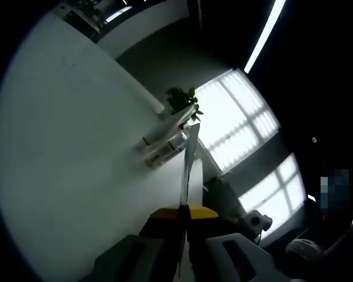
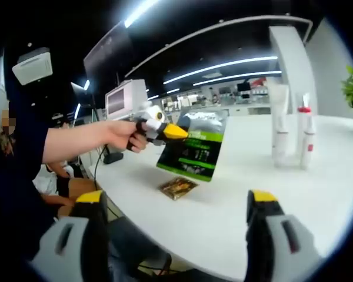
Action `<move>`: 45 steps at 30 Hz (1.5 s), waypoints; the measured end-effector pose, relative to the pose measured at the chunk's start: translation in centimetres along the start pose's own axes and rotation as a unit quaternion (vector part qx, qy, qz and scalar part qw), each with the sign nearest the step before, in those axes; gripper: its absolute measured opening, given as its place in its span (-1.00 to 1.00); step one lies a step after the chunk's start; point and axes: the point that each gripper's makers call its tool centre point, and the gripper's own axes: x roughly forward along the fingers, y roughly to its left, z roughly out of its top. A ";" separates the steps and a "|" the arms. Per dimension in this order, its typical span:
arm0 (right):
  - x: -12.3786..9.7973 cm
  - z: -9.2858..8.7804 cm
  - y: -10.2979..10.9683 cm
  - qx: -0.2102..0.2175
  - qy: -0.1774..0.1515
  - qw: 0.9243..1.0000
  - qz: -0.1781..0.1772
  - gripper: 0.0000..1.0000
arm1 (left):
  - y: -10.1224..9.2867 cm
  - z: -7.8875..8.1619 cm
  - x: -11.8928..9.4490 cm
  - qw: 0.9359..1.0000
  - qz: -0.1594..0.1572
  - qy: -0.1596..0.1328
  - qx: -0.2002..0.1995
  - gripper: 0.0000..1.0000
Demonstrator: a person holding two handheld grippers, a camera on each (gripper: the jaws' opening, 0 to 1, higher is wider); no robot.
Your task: Arrange the skincare products in the storage area until every visible bottle or jar stands upright without overlapping.
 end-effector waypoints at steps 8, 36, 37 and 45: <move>-0.4 -0.1 -1.2 -0.026 0.007 0.999 -0.029 0.95 | 1.2 0.9 1.3 1.000 -0.004 0.003 -0.012 -1.00; -1.3 0.0 -1.1 -0.042 0.015 0.998 -0.035 0.91 | 4.1 5.4 4.7 0.999 0.009 -0.002 -0.047 -1.00; -1.3 0.0 -1.1 -0.042 0.015 0.998 -0.034 0.91 | 4.3 5.6 4.8 0.999 0.010 -0.005 -0.052 -1.00; -1.2 -0.3 -1.0 -0.038 0.017 0.999 -0.034 0.91 | 5.6 5.8 5.7 0.998 0.019 0.006 -0.061 -1.00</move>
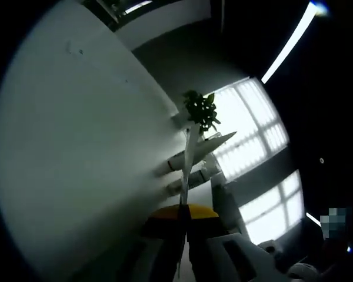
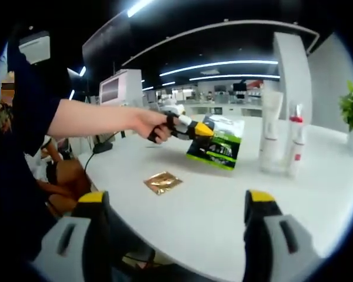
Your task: Arrange the skincare products in the storage area until every visible bottle or jar stands upright without overlapping.
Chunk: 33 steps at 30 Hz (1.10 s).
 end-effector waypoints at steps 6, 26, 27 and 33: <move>-0.1 0.2 0.4 0.009 -0.003 1.000 0.007 0.91 | 0.5 1.0 0.4 1.000 -0.004 -0.012 -0.016 -1.00; 0.3 -0.3 -0.9 0.027 0.008 1.000 0.004 0.89 | 1.6 2.0 2.8 0.999 0.017 0.008 -0.028 -1.00; 0.3 -0.3 -1.0 0.027 0.008 1.000 0.002 0.89 | 1.7 2.1 2.8 0.999 0.019 0.009 -0.027 -0.99; 0.2 0.0 -1.6 0.022 0.003 1.000 -0.003 0.88 | 2.1 2.6 3.3 0.999 0.027 0.011 -0.031 -0.99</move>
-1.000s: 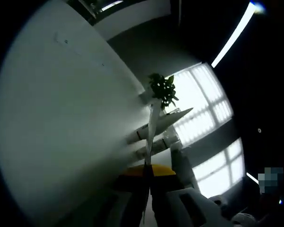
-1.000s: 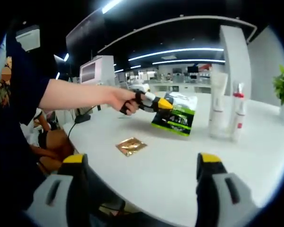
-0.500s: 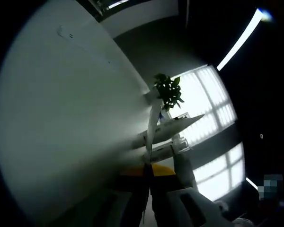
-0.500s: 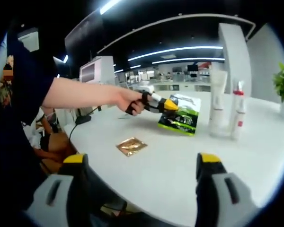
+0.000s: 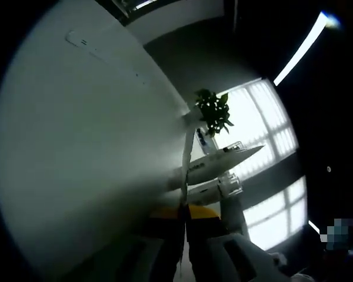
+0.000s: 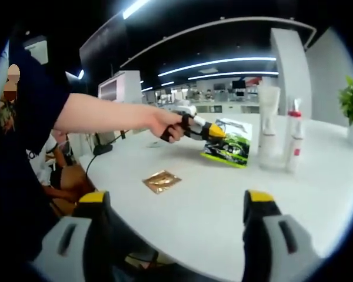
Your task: Arrange the skincare products in the storage area until every visible bottle or jar stands upright without overlapping.
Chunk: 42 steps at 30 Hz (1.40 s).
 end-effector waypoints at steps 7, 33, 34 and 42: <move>-0.1 0.1 0.0 0.001 -0.004 1.000 0.000 0.87 | 0.6 0.6 0.3 1.000 0.018 0.002 0.006 -0.99; 0.1 0.3 0.6 0.003 -0.006 1.000 0.012 0.84 | 2.9 0.8 1.2 0.985 0.129 0.027 0.115 -0.84; 0.1 0.3 0.6 0.003 -0.006 1.000 0.012 0.83 | 3.1 0.9 1.1 0.983 0.135 0.029 0.120 -0.83; 0.2 0.4 1.0 0.001 -0.007 1.000 0.018 0.80 | 3.9 0.5 0.6 0.965 0.177 0.055 0.188 -0.62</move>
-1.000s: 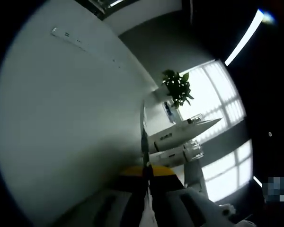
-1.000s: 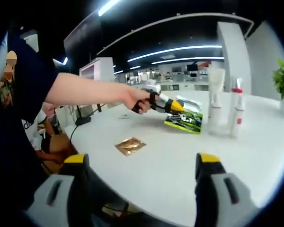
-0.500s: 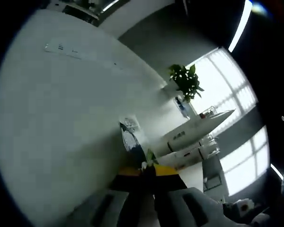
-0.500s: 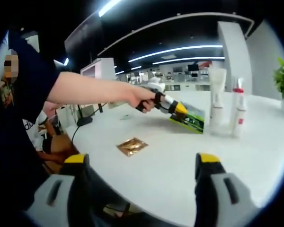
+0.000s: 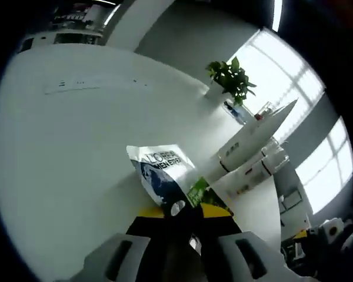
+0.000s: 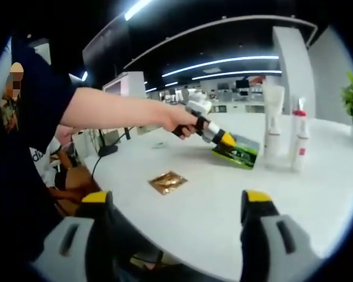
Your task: Arrange the skincare products in the storage area until every visible bottle or jar stands upright without overlapping.
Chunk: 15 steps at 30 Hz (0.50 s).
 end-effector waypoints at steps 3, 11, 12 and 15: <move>0.0 0.1 0.0 0.000 -0.001 1.000 0.000 0.80 | 0.2 0.1 -0.2 1.000 0.016 0.001 0.023 -0.53; -0.1 0.4 0.5 -0.004 -0.004 1.000 0.004 0.80 | 1.1 -0.1 -1.8 0.995 0.058 0.014 0.084 -0.30; -0.1 0.5 0.5 -0.005 -0.005 1.000 0.004 0.80 | 1.1 -0.2 -2.0 0.994 0.062 0.015 0.085 -0.29; -0.2 0.6 0.6 -0.006 -0.006 1.000 0.005 0.80 | 1.1 -0.2 -2.8 0.991 0.069 0.015 0.112 -0.26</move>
